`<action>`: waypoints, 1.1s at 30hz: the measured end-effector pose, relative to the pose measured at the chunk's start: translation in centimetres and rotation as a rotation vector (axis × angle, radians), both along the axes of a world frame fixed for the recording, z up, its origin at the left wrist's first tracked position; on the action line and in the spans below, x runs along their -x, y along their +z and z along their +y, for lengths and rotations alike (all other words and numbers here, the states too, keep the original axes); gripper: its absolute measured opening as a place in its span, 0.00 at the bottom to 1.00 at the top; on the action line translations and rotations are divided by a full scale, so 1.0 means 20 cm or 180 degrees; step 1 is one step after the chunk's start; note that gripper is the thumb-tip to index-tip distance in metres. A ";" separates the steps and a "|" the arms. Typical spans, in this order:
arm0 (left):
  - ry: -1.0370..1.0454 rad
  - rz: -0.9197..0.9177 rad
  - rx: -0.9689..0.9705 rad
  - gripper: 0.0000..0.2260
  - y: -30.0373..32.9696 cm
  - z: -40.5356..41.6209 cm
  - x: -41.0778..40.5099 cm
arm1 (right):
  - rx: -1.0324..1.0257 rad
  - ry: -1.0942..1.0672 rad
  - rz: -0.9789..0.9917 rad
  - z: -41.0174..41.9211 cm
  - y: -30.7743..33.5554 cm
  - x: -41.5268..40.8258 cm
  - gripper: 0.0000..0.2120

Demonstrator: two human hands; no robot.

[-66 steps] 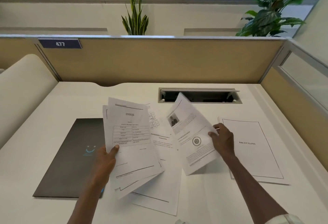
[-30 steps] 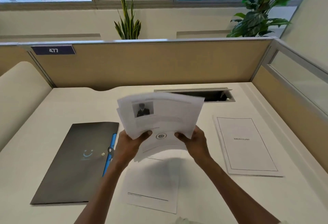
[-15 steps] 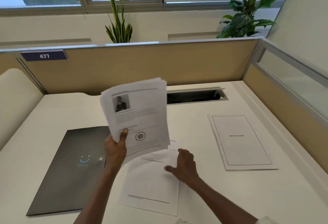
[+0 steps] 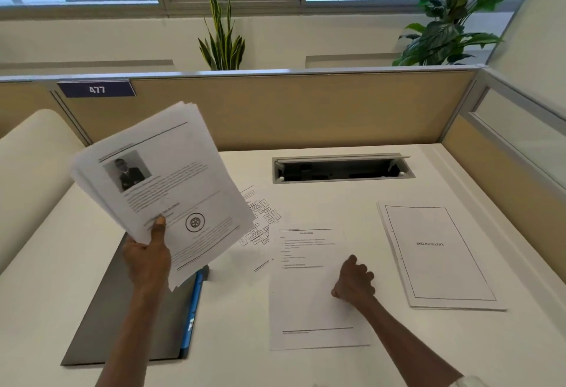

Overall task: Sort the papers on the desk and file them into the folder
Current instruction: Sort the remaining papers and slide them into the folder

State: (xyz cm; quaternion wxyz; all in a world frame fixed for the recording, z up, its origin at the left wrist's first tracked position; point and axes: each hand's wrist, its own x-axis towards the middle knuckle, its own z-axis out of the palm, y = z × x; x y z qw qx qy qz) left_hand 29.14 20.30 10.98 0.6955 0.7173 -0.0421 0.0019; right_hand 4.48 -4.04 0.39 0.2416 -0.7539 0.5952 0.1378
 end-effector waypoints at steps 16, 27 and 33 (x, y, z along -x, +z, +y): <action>-0.0013 0.0263 0.0203 0.03 -0.01 -0.03 -0.01 | 0.0199 -0.0306 -0.0996 -0.13 0.00 0.09 0.06; -0.0261 0.0250 0.0370 0.11 0.06 -0.05 -0.10 | 0.0159 0.0241 -0.2146 -0.29 0.20 -0.33 0.08; -0.0405 0.0326 0.0216 0.04 0.03 -0.10 -0.13 | 0.0225 0.0679 -0.1570 -0.27 0.14 -0.70 0.18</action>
